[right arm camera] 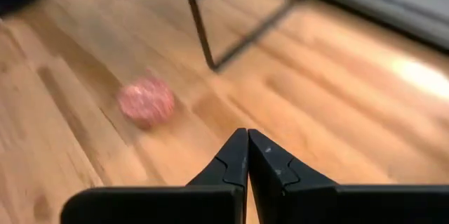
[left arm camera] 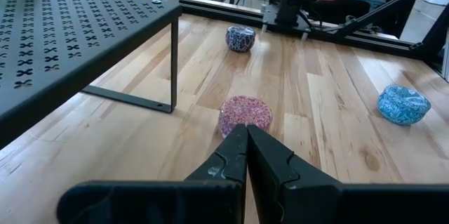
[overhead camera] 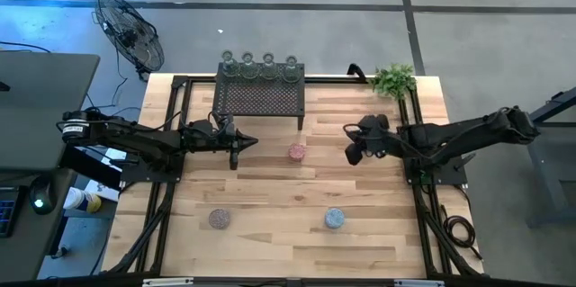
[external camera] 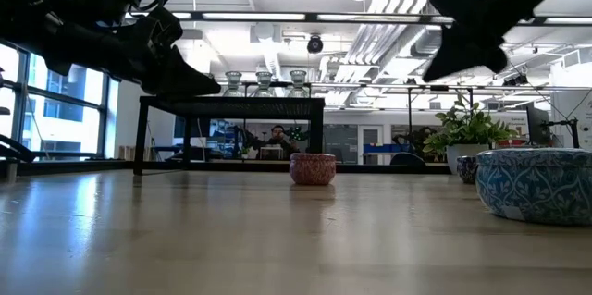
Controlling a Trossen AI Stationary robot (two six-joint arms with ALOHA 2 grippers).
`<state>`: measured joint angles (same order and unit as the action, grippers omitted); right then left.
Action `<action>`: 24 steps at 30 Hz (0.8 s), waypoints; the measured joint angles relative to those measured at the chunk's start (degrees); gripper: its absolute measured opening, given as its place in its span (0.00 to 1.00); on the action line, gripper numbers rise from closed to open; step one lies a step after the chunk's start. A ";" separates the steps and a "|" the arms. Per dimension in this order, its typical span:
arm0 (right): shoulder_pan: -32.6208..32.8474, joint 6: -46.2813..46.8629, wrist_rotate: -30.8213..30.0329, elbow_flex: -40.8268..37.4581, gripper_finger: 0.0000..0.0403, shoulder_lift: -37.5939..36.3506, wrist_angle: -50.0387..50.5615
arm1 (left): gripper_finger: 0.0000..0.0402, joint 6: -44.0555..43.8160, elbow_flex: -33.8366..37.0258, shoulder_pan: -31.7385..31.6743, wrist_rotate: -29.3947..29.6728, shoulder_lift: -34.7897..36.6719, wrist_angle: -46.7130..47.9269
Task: Pick & Place candle stick holders
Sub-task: Put the black scented candle on the shelf
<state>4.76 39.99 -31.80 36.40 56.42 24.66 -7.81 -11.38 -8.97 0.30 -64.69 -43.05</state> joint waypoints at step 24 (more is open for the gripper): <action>-10.22 24.78 10.27 2.10 0.33 0.26 30.99 | 0.01 -0.46 0.00 0.00 -0.92 -0.02 0.76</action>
<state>-5.46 64.77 -21.54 38.50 56.69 55.66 -8.27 -11.38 -8.97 -0.62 -64.71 -42.28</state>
